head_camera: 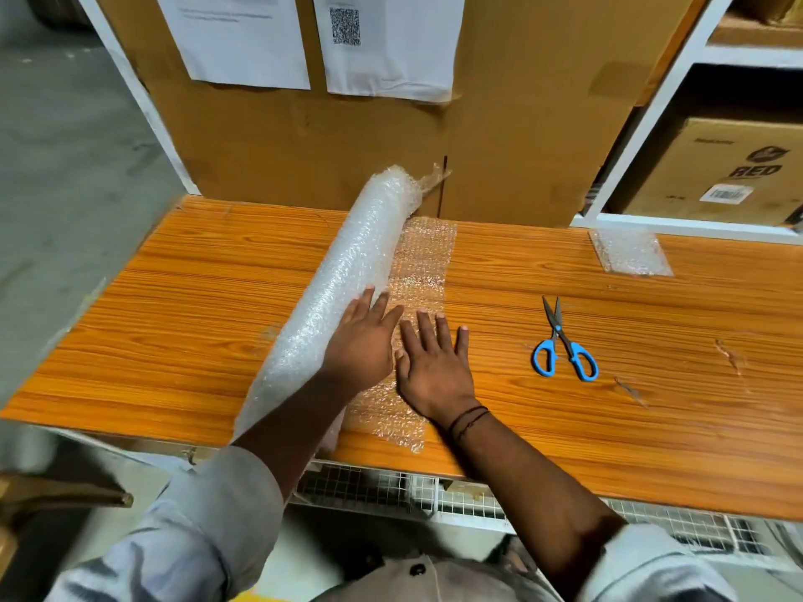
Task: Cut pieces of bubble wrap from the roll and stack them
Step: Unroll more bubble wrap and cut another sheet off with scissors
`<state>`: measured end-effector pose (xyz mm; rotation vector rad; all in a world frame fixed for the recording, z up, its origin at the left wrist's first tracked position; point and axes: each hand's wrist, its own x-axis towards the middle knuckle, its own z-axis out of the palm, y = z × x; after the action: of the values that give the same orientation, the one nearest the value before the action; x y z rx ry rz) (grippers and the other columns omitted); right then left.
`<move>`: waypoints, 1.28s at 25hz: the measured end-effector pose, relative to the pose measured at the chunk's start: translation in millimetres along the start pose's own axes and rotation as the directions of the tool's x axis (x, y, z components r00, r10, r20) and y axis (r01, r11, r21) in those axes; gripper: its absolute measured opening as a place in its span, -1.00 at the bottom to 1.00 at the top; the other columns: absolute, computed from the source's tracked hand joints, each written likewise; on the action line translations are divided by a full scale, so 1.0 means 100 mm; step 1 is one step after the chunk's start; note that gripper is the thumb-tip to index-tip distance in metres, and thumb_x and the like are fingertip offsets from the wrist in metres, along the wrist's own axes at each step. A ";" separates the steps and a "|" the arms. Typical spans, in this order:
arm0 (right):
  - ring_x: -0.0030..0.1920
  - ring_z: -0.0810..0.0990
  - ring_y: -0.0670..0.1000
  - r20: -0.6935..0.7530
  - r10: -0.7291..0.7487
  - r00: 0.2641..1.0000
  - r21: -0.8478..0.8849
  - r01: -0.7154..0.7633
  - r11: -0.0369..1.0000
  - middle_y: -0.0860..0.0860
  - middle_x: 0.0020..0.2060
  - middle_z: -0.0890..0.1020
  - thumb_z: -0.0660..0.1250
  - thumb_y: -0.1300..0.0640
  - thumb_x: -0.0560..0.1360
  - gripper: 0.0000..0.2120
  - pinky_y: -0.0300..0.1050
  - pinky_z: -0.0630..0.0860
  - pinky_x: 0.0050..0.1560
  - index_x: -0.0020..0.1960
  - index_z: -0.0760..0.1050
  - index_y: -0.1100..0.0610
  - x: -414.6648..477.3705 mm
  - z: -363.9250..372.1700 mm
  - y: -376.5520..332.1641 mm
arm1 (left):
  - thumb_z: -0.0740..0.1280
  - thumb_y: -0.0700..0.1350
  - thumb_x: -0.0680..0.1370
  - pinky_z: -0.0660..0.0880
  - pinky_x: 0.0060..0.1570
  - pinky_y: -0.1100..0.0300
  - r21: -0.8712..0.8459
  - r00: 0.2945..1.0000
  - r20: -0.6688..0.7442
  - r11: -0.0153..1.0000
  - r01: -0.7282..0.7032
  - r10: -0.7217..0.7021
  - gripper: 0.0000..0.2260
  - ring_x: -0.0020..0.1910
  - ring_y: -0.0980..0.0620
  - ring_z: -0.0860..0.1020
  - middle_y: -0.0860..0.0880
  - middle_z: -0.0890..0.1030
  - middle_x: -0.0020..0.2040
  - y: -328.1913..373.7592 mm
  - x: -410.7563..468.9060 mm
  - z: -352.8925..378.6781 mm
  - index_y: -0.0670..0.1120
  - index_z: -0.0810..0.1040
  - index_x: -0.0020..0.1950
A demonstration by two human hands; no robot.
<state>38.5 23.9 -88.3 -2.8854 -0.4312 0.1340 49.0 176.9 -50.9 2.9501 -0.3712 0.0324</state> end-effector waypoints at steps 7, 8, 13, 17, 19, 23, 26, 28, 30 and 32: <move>0.68 -0.17 0.19 -0.007 0.095 0.995 -0.010 -0.095 0.995 -0.04 0.69 -0.05 -0.24 -0.18 0.58 -0.31 0.36 -0.27 0.58 0.70 -0.02 -0.10 -0.12 -0.06 0.22 | 0.29 0.09 0.63 -0.13 0.61 -0.06 0.027 0.999 -0.035 1.000 0.007 -0.006 -0.36 0.67 -0.16 -0.13 -0.11 0.02 0.69 -0.12 0.02 -0.16 0.02 0.14 0.66; 0.68 -0.17 0.19 -0.003 0.107 0.994 -0.013 -0.107 0.994 -0.04 0.69 -0.05 -0.21 -0.17 0.59 -0.33 0.36 -0.27 0.58 0.69 -0.01 -0.10 -0.14 -0.08 0.28 | 0.29 0.13 0.63 -0.15 0.60 -0.07 0.038 0.999 -0.037 0.999 0.012 -0.010 -0.35 0.67 -0.16 -0.14 -0.10 0.01 0.70 -0.12 0.03 -0.17 0.03 0.14 0.66; 0.67 -0.13 0.26 -0.022 0.202 0.979 -0.076 -0.203 0.976 0.04 0.69 0.07 -0.01 -0.16 0.54 -0.31 0.40 -0.26 0.57 0.64 0.14 -0.01 -0.21 -0.28 0.50 | 0.29 0.25 0.59 -0.15 0.58 -0.21 0.060 0.997 -0.036 0.995 0.077 -0.075 -0.30 0.66 -0.21 -0.22 -0.06 -0.14 0.70 -0.11 0.02 -0.21 0.10 0.12 0.65; 0.67 -0.13 0.25 -0.074 0.118 0.990 0.027 -0.117 0.993 0.14 0.68 0.02 0.05 -0.11 0.66 -0.36 0.28 -0.19 0.63 0.67 0.05 0.12 -0.10 -0.31 0.10 | 0.32 0.24 0.59 -0.12 0.58 -0.18 0.034 0.995 0.003 0.995 0.098 -0.098 -0.29 0.65 -0.22 -0.22 -0.08 -0.22 0.69 -0.13 0.05 -0.23 0.12 0.10 0.66; 0.67 -0.16 0.21 -0.044 0.070 0.997 0.069 -0.067 0.995 0.12 0.69 -0.03 -0.03 -0.19 0.69 -0.34 0.24 -0.20 0.64 0.69 -0.02 0.07 -0.08 -0.17 -0.06 | 0.35 0.20 0.58 -0.10 0.59 -0.17 0.034 0.995 0.007 0.994 0.103 -0.104 -0.28 0.65 -0.23 -0.22 -0.08 -0.24 0.69 -0.11 0.08 -0.24 0.13 0.10 0.66; 0.67 -0.22 0.15 -0.019 0.089 0.996 0.027 -0.088 0.996 0.04 0.69 -0.09 -0.16 -0.27 0.69 -0.34 0.21 -0.25 0.63 0.71 -0.06 0.01 -0.10 0.02 0.02 | 0.38 0.15 0.59 0.03 0.58 -0.16 0.002 0.991 0.011 0.991 0.132 -0.132 -0.28 0.67 -0.19 -0.13 -0.05 -0.24 0.69 -0.25 0.05 -0.30 0.16 0.11 0.66; 0.68 -0.19 0.14 -0.051 0.085 0.995 0.021 -0.084 0.996 0.01 0.69 -0.07 -0.17 -0.22 0.71 -0.39 0.20 -0.23 0.64 0.70 -0.06 -0.03 -0.12 0.01 0.20 | 0.41 0.15 0.57 0.27 0.51 -0.11 -0.136 0.978 0.034 0.968 0.209 -0.206 -0.30 0.65 -0.17 0.06 -0.04 -0.16 0.70 -0.45 0.01 -0.40 0.23 0.15 0.64; 0.68 -0.19 0.14 -0.052 0.097 0.994 0.018 -0.096 0.995 -0.01 0.69 -0.08 -0.16 -0.19 0.72 -0.41 0.19 -0.23 0.64 0.70 -0.06 -0.04 -0.14 0.00 0.31 | 0.41 0.15 0.58 0.36 0.46 -0.07 -0.174 0.975 0.062 0.960 0.221 -0.213 -0.32 0.63 -0.17 0.15 -0.05 -0.13 0.70 -0.47 0.00 -0.46 0.25 0.16 0.62; 0.68 -0.18 0.13 -0.055 0.112 0.992 0.019 -0.111 0.994 -0.02 0.69 -0.07 -0.14 -0.17 0.73 -0.43 0.17 -0.23 0.64 0.70 -0.05 -0.05 -0.15 -0.01 0.36 | 0.39 0.10 0.59 0.31 0.50 -0.10 -0.132 0.974 0.072 0.966 0.223 -0.215 -0.33 0.63 -0.21 0.13 -0.08 -0.14 0.70 -0.39 0.02 -0.51 0.22 0.14 0.64; 0.68 -0.16 0.12 -0.066 0.104 0.992 0.026 -0.103 0.994 -0.03 0.69 -0.05 -0.12 -0.16 0.73 -0.44 0.16 -0.23 0.64 0.70 -0.03 -0.06 -0.14 -0.01 0.37 | 0.37 -0.03 0.59 0.10 0.56 -0.18 -0.047 0.970 0.058 0.970 0.238 -0.235 -0.29 0.65 -0.29 -0.03 -0.12 -0.21 0.69 -0.24 0.04 -0.55 0.18 0.10 0.65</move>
<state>35.5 -15.5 -95.2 -2.8807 -0.2664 0.0583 58.5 208.5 -0.3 2.9246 -0.0240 -0.0833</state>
